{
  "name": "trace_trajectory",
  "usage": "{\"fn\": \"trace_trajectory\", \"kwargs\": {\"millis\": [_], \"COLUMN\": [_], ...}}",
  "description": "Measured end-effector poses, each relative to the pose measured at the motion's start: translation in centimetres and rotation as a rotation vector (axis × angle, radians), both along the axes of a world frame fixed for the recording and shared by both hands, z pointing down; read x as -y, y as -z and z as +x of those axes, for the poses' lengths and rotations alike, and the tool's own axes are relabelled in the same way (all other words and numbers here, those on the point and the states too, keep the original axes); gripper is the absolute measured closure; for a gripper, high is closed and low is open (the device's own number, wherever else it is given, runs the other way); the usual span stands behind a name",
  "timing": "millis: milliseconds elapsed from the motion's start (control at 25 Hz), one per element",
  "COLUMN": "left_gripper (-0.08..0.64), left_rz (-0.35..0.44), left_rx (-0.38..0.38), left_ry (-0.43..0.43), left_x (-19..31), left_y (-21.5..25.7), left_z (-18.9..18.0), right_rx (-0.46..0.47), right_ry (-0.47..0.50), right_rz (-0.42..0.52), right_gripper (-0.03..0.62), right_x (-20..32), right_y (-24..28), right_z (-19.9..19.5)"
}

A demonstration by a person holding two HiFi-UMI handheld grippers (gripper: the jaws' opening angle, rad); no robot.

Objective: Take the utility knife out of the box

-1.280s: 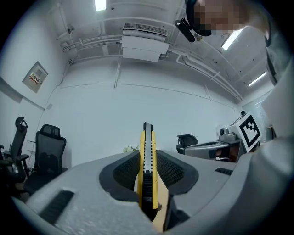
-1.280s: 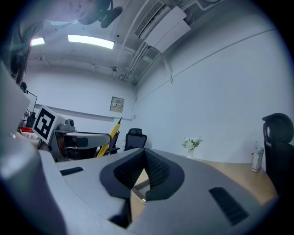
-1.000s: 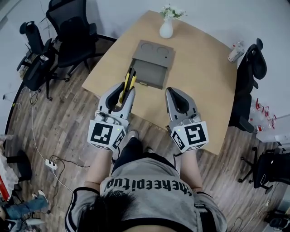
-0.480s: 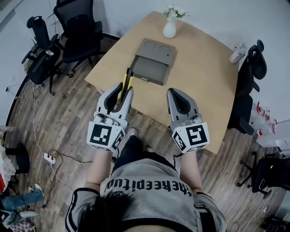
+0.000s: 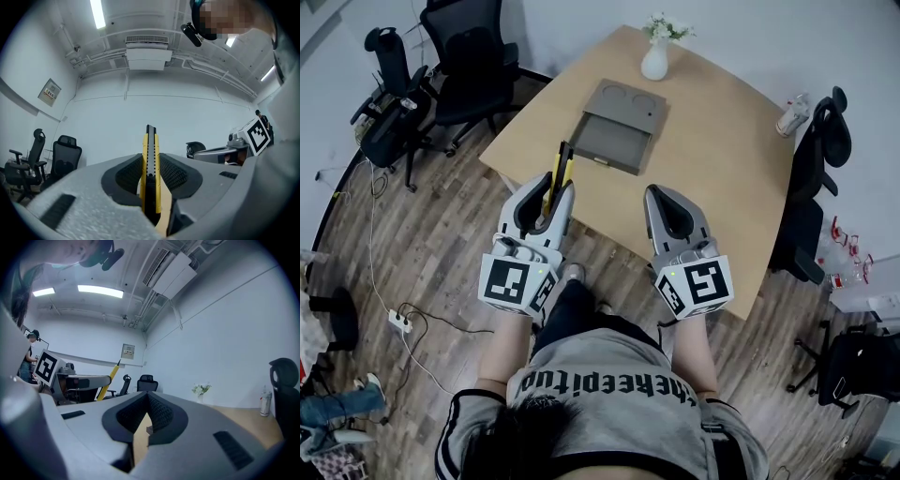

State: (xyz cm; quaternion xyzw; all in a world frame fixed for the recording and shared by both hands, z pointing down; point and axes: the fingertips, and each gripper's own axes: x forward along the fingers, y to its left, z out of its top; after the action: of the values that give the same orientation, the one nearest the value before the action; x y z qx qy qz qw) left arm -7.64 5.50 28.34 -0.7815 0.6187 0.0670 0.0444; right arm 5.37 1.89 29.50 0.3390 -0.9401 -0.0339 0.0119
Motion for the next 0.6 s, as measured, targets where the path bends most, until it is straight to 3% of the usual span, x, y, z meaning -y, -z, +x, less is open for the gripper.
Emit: {"fn": "trace_trajectory", "kwargs": {"millis": [600], "left_gripper": [0.433], "left_rz": [0.012], "left_rx": [-0.008], "left_ry": [0.003], "left_x": [-0.67], "left_y": [0.46], "left_z": [0.34], "right_rx": [0.0], "right_ry": [0.008], "right_rz": [0.008], "right_gripper": [0.586], "right_x": [-0.39], "right_y": [0.26], "right_z": [0.13]}}
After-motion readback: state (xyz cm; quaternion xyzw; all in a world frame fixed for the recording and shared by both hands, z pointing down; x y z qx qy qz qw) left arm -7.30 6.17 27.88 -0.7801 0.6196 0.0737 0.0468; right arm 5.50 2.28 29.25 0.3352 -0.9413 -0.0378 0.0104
